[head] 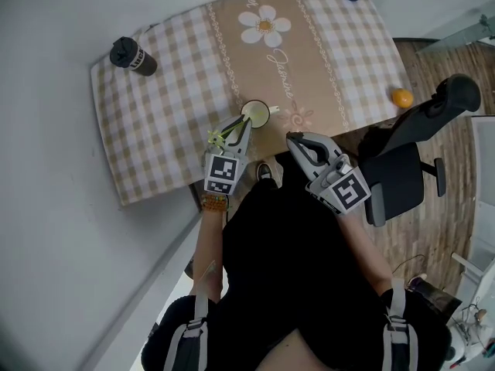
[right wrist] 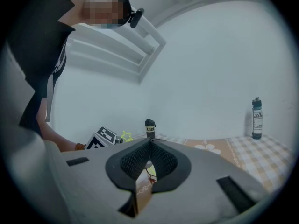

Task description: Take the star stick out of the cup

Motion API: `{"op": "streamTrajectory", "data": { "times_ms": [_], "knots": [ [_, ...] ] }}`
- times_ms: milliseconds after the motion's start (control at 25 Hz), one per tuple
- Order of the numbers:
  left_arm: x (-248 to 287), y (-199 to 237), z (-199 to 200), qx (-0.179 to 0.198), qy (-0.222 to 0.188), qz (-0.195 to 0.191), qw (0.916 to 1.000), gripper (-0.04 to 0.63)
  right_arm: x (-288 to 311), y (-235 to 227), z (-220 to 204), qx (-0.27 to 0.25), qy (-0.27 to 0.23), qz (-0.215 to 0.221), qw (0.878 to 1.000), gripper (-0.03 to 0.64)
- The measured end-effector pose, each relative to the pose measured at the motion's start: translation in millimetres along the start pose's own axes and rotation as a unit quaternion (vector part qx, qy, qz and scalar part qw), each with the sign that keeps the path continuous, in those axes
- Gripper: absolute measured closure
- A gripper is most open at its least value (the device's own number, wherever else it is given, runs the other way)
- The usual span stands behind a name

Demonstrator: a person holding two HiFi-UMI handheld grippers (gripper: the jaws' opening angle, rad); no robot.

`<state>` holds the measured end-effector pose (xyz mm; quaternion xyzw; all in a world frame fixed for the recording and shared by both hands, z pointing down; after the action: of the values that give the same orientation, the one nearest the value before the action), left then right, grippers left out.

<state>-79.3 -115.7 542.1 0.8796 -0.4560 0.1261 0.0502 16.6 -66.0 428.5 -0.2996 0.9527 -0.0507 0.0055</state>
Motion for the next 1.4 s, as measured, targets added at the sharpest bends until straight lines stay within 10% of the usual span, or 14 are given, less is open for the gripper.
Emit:
{"op": "streamTrajectory", "data": {
  "times_ms": [680, 1400],
  "knots": [
    [-11.5, -15.9, -3.5, 0.041, 0.060, -0.035, 0.9968, 0.567, -5.3, 9.2, -1.8, 0.001, -0.005, 0.005, 1.000, 0.615],
    [-52.4, -11.2, 57.9, 0.026, -0.010, -0.005, 0.9996, 0.577, 12.7, 11.4, 16.3, -0.028, -0.036, 0.009, 0.999, 0.615]
  ]
}}
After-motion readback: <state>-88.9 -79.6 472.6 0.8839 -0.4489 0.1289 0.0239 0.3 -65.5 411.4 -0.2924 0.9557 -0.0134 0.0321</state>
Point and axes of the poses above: the fingertips, and each gripper's own axes: x forward along the fingers, y to its left, z out of its top, the point moved 1 cm from there along -x, backward along the fingers, and after that the axes turned 7 degrees about -y, right-handed, at the moved point
